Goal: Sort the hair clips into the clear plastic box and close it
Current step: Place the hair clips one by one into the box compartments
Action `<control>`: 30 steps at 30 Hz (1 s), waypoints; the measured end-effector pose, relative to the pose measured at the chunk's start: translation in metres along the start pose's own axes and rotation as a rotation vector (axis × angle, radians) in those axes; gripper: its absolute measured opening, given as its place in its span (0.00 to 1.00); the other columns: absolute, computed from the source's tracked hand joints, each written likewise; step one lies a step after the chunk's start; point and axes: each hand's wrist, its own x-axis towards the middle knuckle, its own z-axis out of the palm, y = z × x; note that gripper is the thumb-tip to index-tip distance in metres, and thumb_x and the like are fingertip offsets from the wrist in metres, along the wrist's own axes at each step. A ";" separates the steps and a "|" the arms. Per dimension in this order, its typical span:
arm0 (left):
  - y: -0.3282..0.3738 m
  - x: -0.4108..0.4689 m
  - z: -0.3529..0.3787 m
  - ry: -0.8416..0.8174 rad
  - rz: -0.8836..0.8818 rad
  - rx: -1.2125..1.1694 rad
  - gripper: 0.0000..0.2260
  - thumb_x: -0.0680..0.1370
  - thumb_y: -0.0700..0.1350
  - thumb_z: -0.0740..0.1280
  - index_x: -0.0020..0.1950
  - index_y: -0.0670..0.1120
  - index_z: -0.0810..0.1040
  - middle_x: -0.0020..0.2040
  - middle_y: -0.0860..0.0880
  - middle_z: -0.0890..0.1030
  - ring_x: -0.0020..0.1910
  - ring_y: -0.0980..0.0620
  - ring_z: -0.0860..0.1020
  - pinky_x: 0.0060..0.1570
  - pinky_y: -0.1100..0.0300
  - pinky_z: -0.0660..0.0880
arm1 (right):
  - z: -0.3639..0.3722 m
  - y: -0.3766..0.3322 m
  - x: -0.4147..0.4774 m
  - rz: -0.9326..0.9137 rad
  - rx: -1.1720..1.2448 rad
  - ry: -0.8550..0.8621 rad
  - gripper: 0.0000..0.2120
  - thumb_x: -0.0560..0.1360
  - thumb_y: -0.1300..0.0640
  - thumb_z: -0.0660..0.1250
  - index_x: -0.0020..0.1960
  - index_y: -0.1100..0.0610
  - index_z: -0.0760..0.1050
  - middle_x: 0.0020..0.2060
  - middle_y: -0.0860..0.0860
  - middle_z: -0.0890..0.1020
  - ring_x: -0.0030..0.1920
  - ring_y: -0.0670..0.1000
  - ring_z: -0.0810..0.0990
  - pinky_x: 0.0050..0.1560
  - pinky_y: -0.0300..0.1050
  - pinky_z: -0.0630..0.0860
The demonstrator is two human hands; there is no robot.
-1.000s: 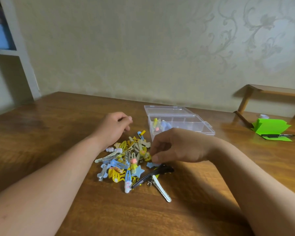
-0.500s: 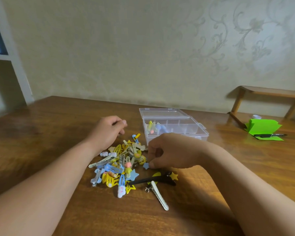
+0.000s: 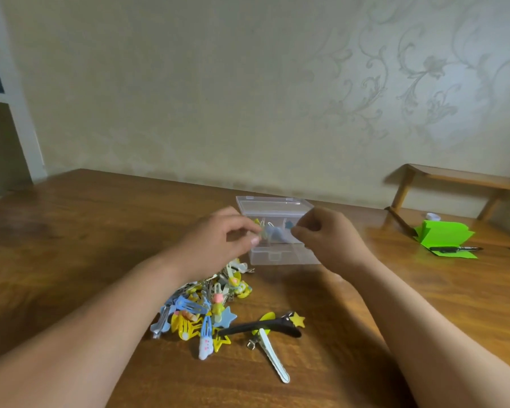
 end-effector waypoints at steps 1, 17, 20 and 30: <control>0.001 0.000 0.002 -0.031 0.009 0.039 0.09 0.83 0.56 0.71 0.61 0.59 0.87 0.55 0.62 0.79 0.55 0.60 0.79 0.57 0.55 0.78 | 0.002 0.000 0.000 0.015 -0.008 -0.001 0.02 0.80 0.52 0.72 0.49 0.50 0.82 0.41 0.45 0.84 0.42 0.48 0.83 0.39 0.41 0.74; -0.010 -0.001 -0.004 0.050 -0.057 0.016 0.08 0.84 0.54 0.69 0.63 0.60 0.82 0.55 0.61 0.76 0.54 0.61 0.77 0.48 0.61 0.73 | -0.007 -0.003 0.082 0.264 -0.088 -0.086 0.05 0.74 0.56 0.75 0.43 0.58 0.86 0.39 0.57 0.88 0.35 0.55 0.83 0.38 0.49 0.81; -0.016 0.000 -0.006 0.127 -0.079 -0.016 0.08 0.84 0.53 0.69 0.62 0.58 0.82 0.53 0.60 0.77 0.52 0.60 0.78 0.49 0.61 0.75 | 0.009 0.000 0.095 0.328 -0.149 -0.189 0.09 0.68 0.58 0.77 0.42 0.64 0.87 0.34 0.58 0.87 0.32 0.54 0.78 0.36 0.48 0.77; -0.019 -0.001 -0.013 0.143 -0.166 -0.091 0.07 0.86 0.54 0.67 0.58 0.56 0.83 0.52 0.57 0.83 0.52 0.59 0.80 0.49 0.60 0.76 | 0.028 0.006 0.080 0.303 -0.294 -0.035 0.12 0.74 0.49 0.71 0.48 0.56 0.87 0.38 0.55 0.88 0.36 0.55 0.83 0.44 0.49 0.82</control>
